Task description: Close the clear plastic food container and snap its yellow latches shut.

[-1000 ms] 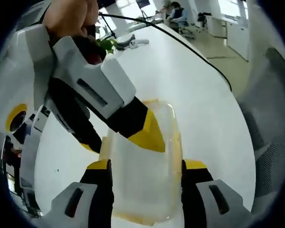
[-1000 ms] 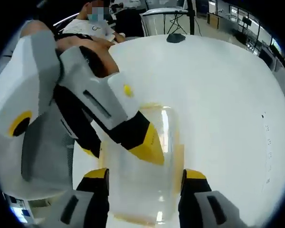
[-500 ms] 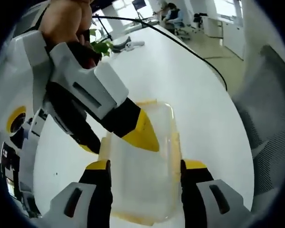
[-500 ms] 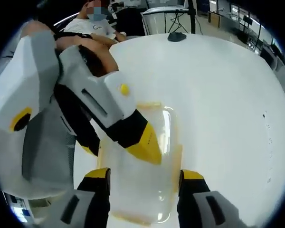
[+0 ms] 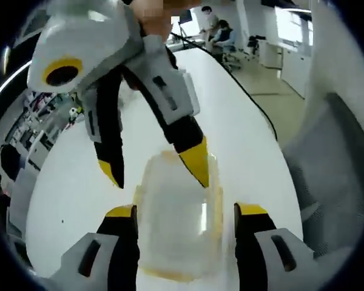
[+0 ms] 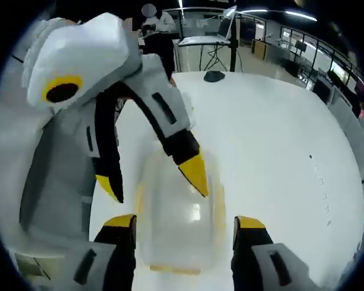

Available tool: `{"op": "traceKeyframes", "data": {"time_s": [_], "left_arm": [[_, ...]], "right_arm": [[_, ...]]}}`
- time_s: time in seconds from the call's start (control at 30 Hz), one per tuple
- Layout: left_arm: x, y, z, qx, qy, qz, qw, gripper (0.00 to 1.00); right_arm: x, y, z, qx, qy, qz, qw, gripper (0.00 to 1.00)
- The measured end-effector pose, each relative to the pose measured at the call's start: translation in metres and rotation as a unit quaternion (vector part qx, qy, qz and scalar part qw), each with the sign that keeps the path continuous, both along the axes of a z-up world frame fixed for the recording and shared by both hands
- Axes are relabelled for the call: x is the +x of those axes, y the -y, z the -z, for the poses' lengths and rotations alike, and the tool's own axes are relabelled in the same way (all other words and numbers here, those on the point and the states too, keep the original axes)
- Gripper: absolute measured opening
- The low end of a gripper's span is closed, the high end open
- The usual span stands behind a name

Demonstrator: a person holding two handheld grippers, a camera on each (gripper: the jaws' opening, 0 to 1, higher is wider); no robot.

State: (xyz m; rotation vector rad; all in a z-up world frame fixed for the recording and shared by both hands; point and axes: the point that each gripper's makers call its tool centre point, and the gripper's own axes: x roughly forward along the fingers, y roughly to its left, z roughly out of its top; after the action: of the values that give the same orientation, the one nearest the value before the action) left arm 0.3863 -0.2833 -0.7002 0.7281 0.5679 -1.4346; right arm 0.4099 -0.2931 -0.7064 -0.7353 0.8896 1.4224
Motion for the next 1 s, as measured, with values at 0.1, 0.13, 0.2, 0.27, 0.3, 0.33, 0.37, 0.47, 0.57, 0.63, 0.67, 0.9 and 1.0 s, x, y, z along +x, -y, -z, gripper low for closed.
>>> {"op": "traceKeyframes", "data": {"time_s": [0.1,0.13,0.2,0.27,0.3,0.33,0.37,0.47,0.57,0.63,0.67,0.9,1.0], "left_arm": [[0.008,-0.009,-0.002,0.018,0.003,-0.003,0.9998,0.68],[0.011,-0.012,-0.002,0.021,-0.004,-0.004,0.9998,0.69],[0.017,-0.019,-0.001,0.027,-0.015,-0.016,0.9994,0.72],[0.021,-0.026,0.001,0.034,-0.023,-0.019,0.9990,0.72],[0.022,-0.029,0.003,0.038,-0.026,-0.021,0.9987,0.75],[0.022,-0.032,0.005,0.042,-0.031,-0.021,0.9984,0.78],[0.022,-0.037,0.010,0.056,-0.037,-0.020,0.9976,0.80],[0.022,-0.046,0.018,0.070,-0.035,-0.016,0.9968,0.87],[0.025,-0.052,0.024,0.082,-0.031,-0.013,0.9961,0.95],[0.028,-0.057,0.031,0.097,-0.022,-0.008,0.9950,0.99],[0.029,-0.059,0.034,0.104,-0.021,-0.003,0.9944,0.99],[0.037,-0.052,0.045,0.109,-0.013,-0.007,0.9940,0.82],[0.030,-0.045,0.050,0.109,-0.024,-0.002,0.9938,0.79]], "right_arm": [[0.001,0.000,-0.001,0.019,0.020,0.029,0.9992,0.80],[-0.005,0.002,0.000,0.017,0.018,0.026,0.9994,0.83],[-0.012,0.005,0.003,0.014,0.020,0.019,0.9995,0.83],[-0.018,0.008,0.006,0.007,0.022,0.016,0.9996,0.87],[-0.019,0.009,0.006,0.008,0.024,0.021,0.9995,0.90],[-0.018,0.010,0.007,0.007,0.025,0.028,0.9993,0.94],[-0.017,0.013,0.008,0.006,0.026,0.040,0.9989,0.97],[-0.016,0.019,0.011,-0.002,0.031,0.045,0.9985,0.99],[-0.015,0.025,0.014,0.000,0.036,0.051,0.9981,0.99],[-0.014,0.028,0.018,0.003,0.042,0.054,0.9976,0.99],[-0.015,0.028,0.021,0.003,0.040,0.056,0.9976,0.99],[-0.010,0.025,0.034,-0.004,0.065,0.050,0.9966,0.94],[-0.012,0.026,0.043,-0.015,0.057,0.047,0.9972,0.90]]}}
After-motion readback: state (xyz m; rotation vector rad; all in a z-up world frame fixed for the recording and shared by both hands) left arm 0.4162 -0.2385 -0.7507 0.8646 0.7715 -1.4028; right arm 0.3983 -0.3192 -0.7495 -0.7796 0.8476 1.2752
